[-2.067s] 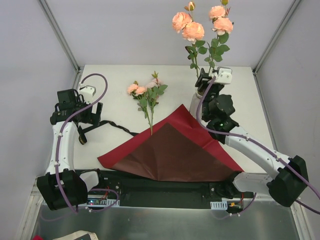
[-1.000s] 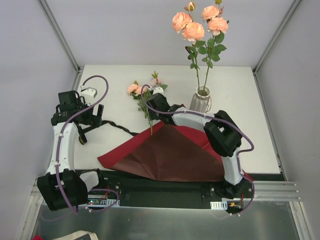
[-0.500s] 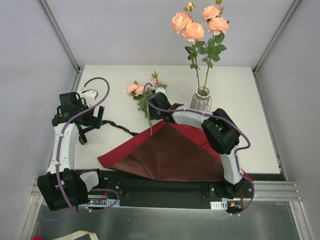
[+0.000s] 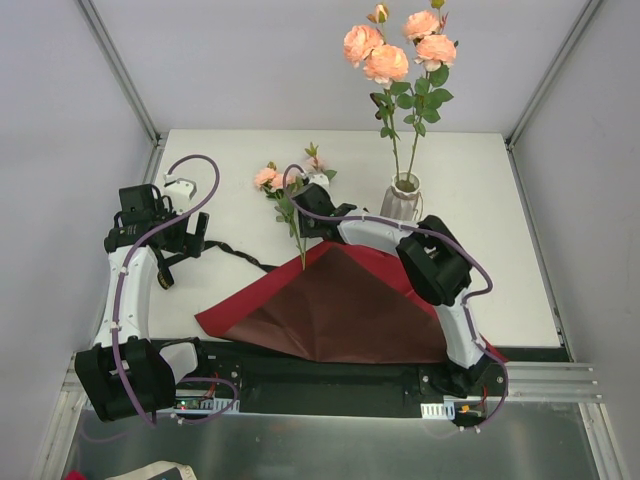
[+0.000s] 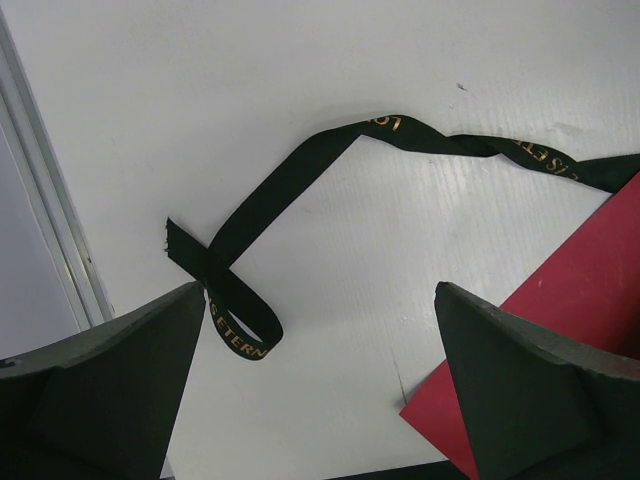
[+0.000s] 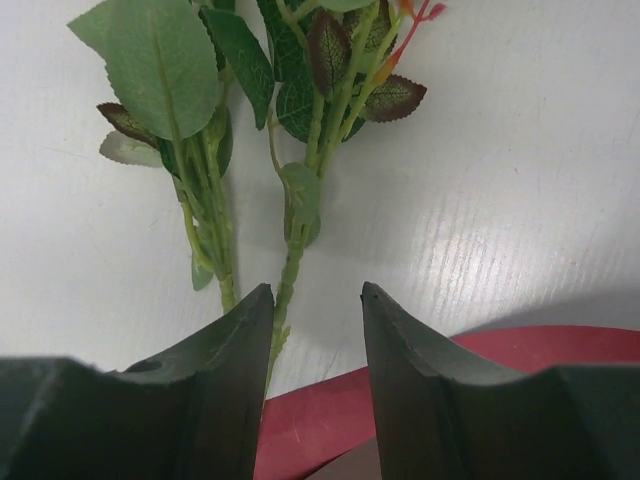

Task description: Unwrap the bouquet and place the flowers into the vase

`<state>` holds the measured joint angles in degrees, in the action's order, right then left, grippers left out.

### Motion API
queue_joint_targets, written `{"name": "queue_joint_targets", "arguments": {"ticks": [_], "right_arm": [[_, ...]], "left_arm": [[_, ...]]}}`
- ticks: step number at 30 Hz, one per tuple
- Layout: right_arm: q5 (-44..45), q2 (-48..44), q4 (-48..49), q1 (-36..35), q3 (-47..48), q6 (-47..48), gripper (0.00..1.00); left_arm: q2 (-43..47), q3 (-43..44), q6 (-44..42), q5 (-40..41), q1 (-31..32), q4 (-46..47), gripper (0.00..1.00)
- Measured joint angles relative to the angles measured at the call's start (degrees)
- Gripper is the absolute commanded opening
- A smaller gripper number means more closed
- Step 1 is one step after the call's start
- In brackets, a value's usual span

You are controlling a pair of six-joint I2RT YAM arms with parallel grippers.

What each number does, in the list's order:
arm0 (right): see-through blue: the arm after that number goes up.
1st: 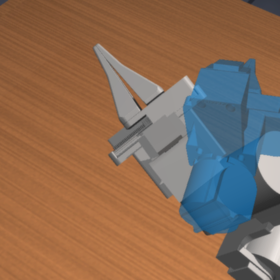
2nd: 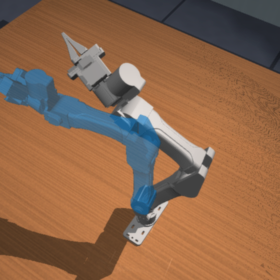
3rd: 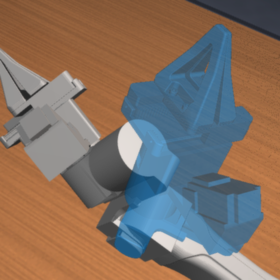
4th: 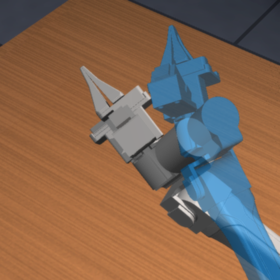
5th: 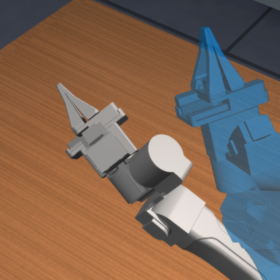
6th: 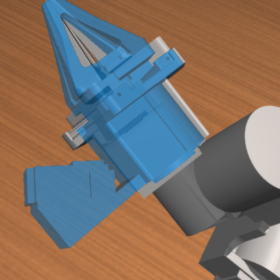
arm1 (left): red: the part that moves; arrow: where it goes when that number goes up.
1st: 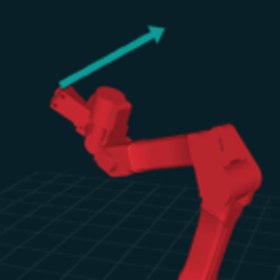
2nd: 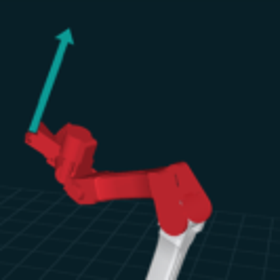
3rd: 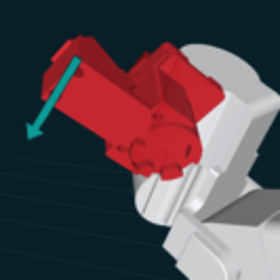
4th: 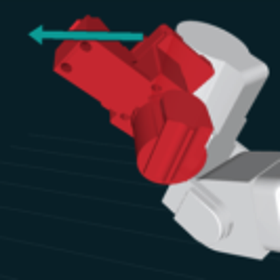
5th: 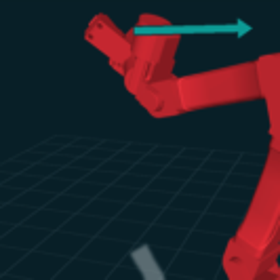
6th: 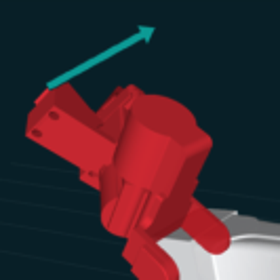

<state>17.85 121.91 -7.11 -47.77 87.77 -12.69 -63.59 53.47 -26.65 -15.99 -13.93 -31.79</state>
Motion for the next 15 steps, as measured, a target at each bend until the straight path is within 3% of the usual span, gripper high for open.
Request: {"name": "queue_joint_targets", "arguments": {"ticks": [8, 15], "right_arm": [[3.9, 3.9, -3.9, -1.7, 4.8, -0.9, 0.42], [5.7, 6.3, -5.7, -2.5, 8.1, -1.0, 0.32]], "left_arm": [[0.3, 0.0, 0.0, 0.0, 0.0, 0.0, 0.99], [2.3, -0.2, -1.0, 0.0, 0.0, 0.0, 0.99]]}}
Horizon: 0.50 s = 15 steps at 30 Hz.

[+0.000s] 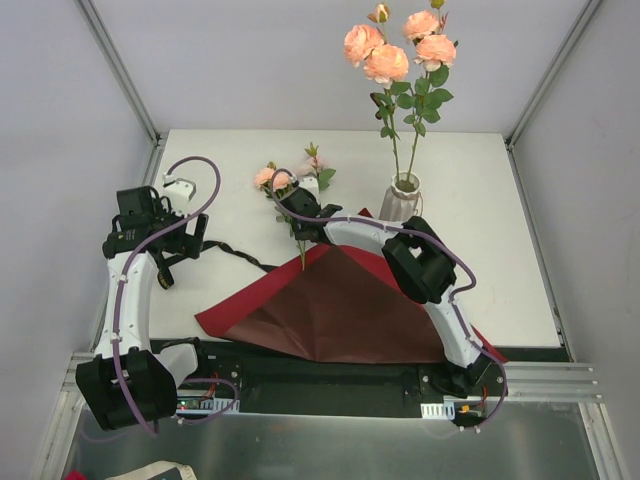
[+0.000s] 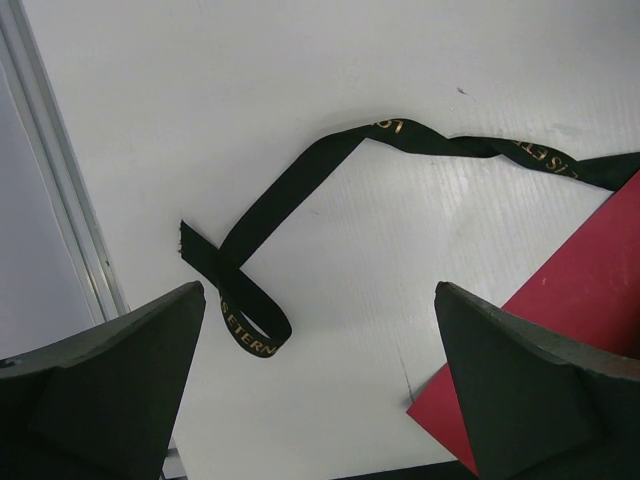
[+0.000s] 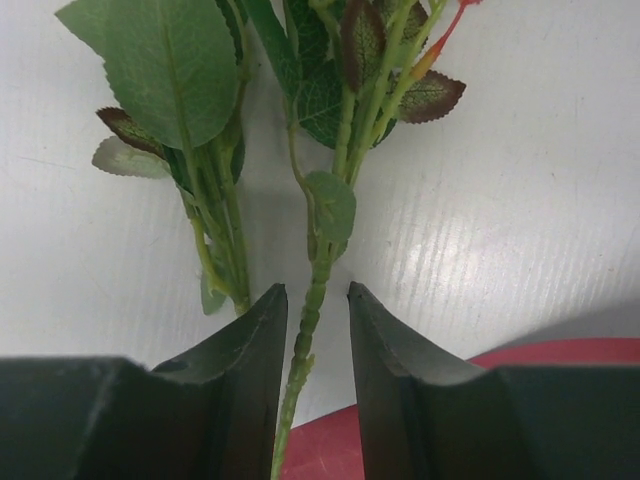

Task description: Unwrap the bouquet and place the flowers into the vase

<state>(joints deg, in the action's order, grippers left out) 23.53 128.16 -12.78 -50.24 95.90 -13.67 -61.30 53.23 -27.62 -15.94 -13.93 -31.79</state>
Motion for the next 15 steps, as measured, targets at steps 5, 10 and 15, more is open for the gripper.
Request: {"name": "queue_joint_targets", "arguments": {"ticks": [5, 10, 15], "right_arm": [[0.9, 0.2, -0.8, 0.2, 0.0, -0.3, 0.21], [1.2, 0.2, -0.8, 0.7, 0.0, -0.6, 0.03], [1.2, 0.2, -0.3, 1.7, 0.0, -1.2, 0.01]], "left_arm": [[0.6, -0.4, -0.3, 0.0, 0.0, -0.1, 0.99], [1.1, -0.5, -0.3, 0.0, 0.0, -0.2, 0.99], [2.6, -0.5, -0.4, 0.0, 0.0, -0.7, 0.99]]}}
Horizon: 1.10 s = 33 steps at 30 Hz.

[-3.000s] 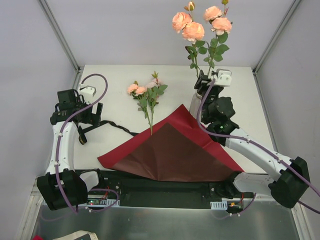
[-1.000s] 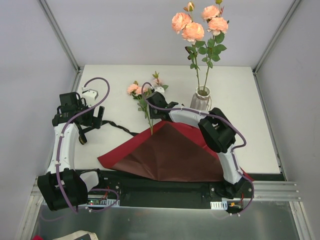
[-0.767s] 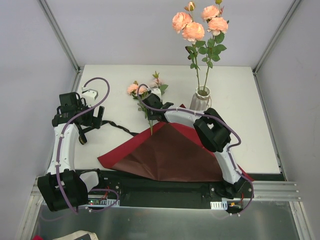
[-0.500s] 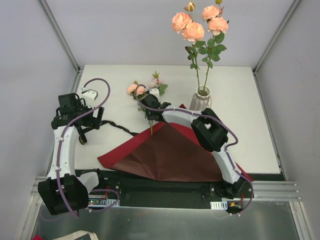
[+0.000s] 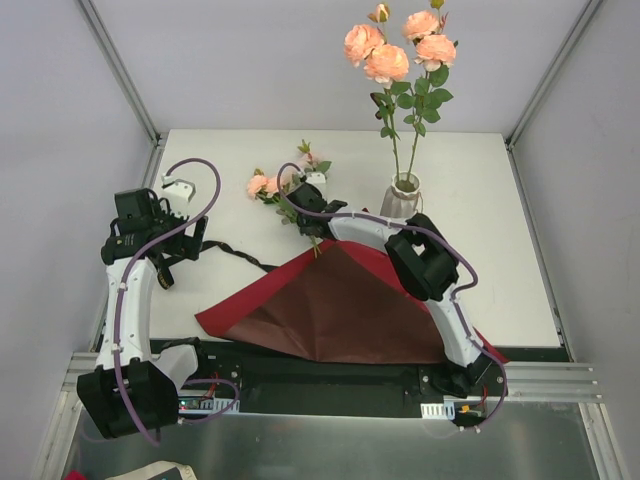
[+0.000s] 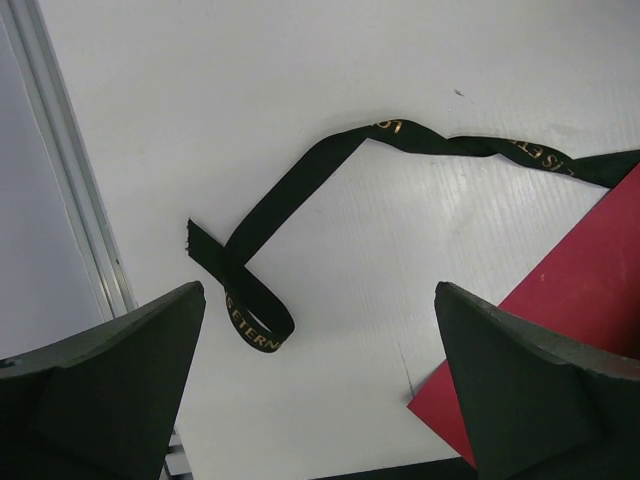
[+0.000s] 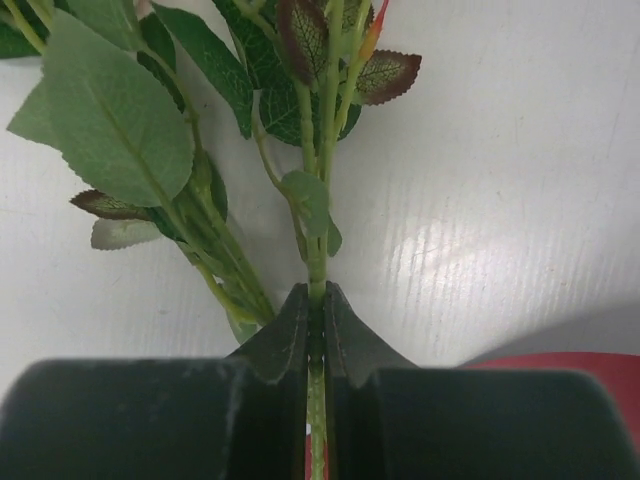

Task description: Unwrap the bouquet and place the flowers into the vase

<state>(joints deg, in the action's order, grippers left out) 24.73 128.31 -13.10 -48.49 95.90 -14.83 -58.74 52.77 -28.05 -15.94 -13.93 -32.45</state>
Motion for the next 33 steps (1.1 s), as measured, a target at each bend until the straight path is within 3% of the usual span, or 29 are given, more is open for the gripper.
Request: {"name": "queue_joint_targets", "arguments": {"ticks": [5, 11, 20, 27, 33], "right_arm": [[0.2, -2.8, 2.3, 0.6, -0.3, -0.2, 0.01], [0.6, -12.9, 14.1, -0.8, -3.0, 4.1, 0.01], [-6.5, -26.3, 43.4, -7.9, -4.1, 25.8, 0.01], [-13.6, -38.6, 56.8, -8.3, -9.4, 42.5, 0.01], [-14.1, -49.4, 66.4, -5.8, -16.7, 54.4, 0.01]], "left_arm": [[1.1, 0.0, -0.2, 0.1, 0.0, -0.5, 0.99], [1.0, 0.0, -0.4, 1.5, 0.0, -0.9, 0.99], [1.1, 0.0, -0.4, 2.4, 0.0, -0.9, 0.99], [1.1, 0.0, 0.0, 3.0, -0.4, -0.9, 0.99], [0.9, 0.0, 0.2, 3.0, -0.4, -0.9, 0.99]]}}
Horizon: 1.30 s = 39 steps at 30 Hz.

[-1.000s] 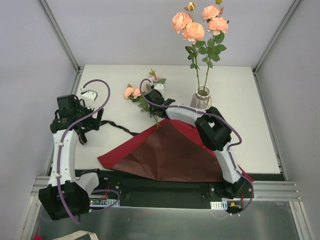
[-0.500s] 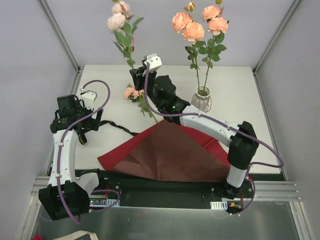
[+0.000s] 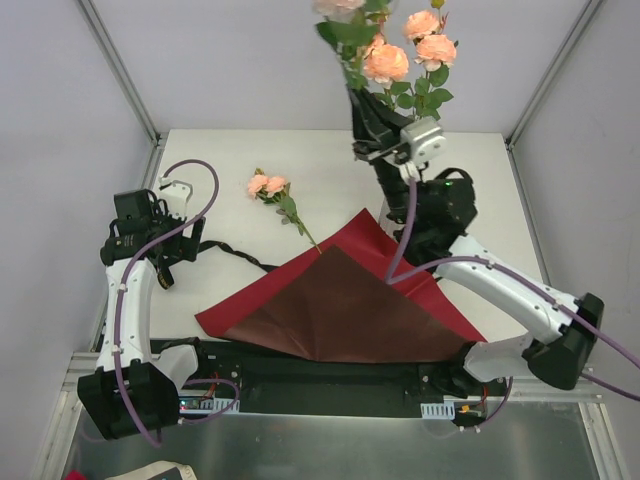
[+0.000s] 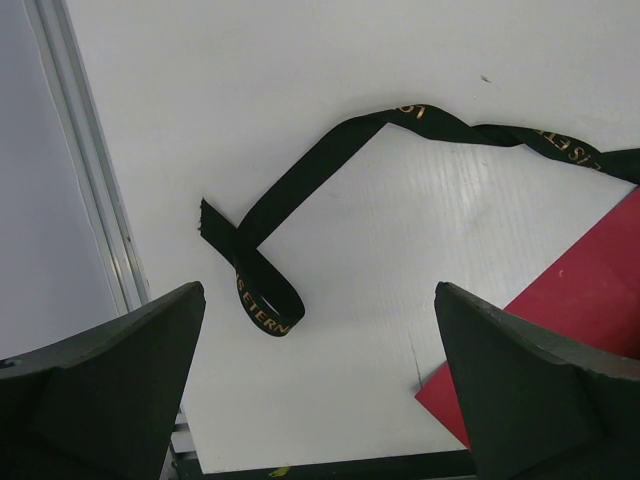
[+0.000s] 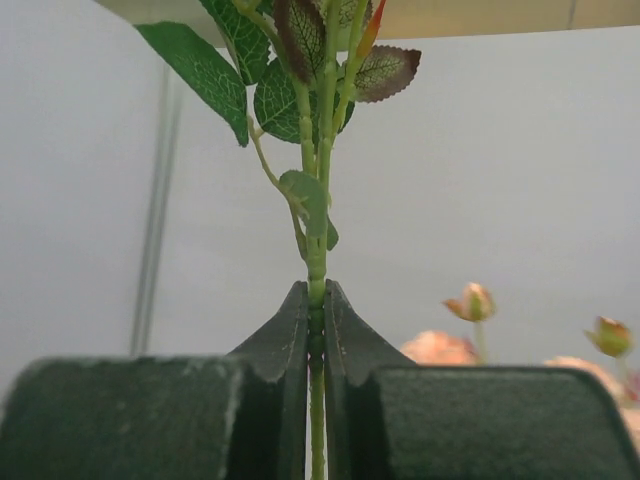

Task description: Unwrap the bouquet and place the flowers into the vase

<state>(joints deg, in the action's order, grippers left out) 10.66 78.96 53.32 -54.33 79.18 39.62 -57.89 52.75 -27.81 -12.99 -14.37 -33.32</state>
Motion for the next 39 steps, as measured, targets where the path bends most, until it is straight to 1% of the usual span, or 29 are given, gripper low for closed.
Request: {"name": "queue_joint_targets", "arguments": {"ticks": [6, 11, 15, 20, 24, 32, 35, 36, 38, 39], "right_arm": [[3.3, -9.0, 6.0, 9.5, -12.6, 1.8, 0.01], [6.1, -11.0, 9.0, 14.2, -19.3, 1.3, 0.01], [8.3, -10.7, 10.7, 16.9, -22.0, 0.4, 0.01], [10.2, -8.7, 14.5, 19.3, -22.9, -0.4, 0.01], [11.6, -6.0, 16.5, 20.4, -23.3, -1.2, 0.01], [14.2, -0.5, 17.7, 21.4, -24.2, -2.1, 0.01], [14.8, 0.7, 17.6, 21.8, -24.6, -2.3, 0.26], [15.2, 1.0, 17.6, 21.9, -24.8, -2.5, 0.42], [15.8, 1.0, 17.7, 21.9, -25.7, -3.3, 0.55], [16.0, 0.7, 17.6, 21.9, -26.4, -3.5, 0.67]], "left_arm": [[-0.2, 0.0, 0.0, 0.0, 0.0, 0.0, 0.99], [-0.7, 0.0, 0.0, 0.0, 0.0, 0.0, 0.99], [-1.8, 0.0, 0.0, -0.3, 0.0, 0.0, 0.99], [-2.4, 0.1, 0.0, -0.5, 0.0, 0.0, 0.99], [-2.8, 0.2, -0.1, -0.5, 0.0, 0.0, 0.99], [-3.2, 1.2, -0.1, -0.5, 0.0, -0.1, 0.99], [-3.2, 1.5, -0.1, -0.5, 0.0, -0.1, 0.99], [-3.2, 1.5, -0.1, -0.5, 0.0, -0.1, 0.99], [-3.2, 1.5, -0.1, -0.5, 0.0, -0.1, 0.99], [-3.2, 1.5, -0.2, -0.5, 0.0, -0.1, 0.99]]}}
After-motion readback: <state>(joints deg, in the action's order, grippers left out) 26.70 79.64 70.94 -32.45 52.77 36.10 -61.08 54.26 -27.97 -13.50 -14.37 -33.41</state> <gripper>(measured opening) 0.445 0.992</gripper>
